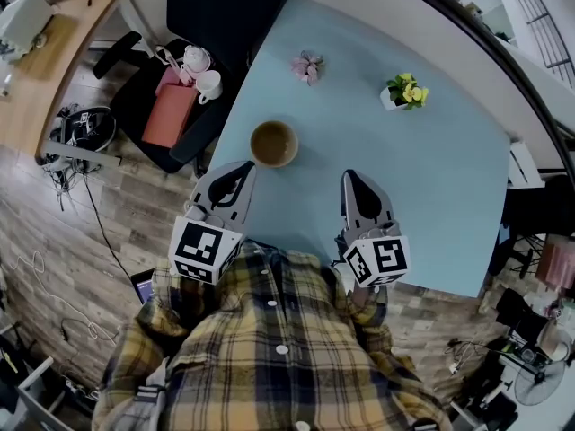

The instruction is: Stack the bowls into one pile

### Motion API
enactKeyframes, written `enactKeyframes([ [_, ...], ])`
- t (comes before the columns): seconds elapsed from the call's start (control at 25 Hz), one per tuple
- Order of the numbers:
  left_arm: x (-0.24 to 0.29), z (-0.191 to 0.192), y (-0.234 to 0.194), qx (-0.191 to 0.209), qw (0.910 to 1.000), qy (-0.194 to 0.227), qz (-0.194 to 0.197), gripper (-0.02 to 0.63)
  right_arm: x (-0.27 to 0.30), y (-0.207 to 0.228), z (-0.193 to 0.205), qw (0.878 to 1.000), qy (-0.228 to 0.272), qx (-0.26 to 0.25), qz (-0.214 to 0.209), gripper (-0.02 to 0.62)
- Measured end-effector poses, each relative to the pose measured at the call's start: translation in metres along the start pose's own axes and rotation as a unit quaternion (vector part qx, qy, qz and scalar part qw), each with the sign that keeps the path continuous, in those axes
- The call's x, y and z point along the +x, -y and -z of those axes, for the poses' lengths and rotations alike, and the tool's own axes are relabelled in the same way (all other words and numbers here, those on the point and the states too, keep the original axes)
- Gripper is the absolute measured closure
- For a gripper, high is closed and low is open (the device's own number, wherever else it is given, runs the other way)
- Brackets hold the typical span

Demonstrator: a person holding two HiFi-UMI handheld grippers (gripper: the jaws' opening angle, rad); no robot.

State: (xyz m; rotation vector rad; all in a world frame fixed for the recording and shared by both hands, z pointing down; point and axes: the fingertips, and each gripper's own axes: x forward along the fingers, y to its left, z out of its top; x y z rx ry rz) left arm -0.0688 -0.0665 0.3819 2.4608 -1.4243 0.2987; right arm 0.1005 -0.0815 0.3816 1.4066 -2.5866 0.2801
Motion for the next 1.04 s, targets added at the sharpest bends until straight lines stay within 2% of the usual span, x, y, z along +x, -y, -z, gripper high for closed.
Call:
enactKeyframes([
  [0.24,-0.002,0.002,-0.003,-0.001,1.0000,-0.002,-0.002,0.615,0.004,-0.007,-0.001,1.000,-0.002,-0.003,-0.012,0.594],
  [1.04,0.004,0.000,-0.011,0.001,1.0000,0.002,-0.007,0.615,0.005,0.002,0.001,1.000,-0.001,0.014,0.002,0.592],
])
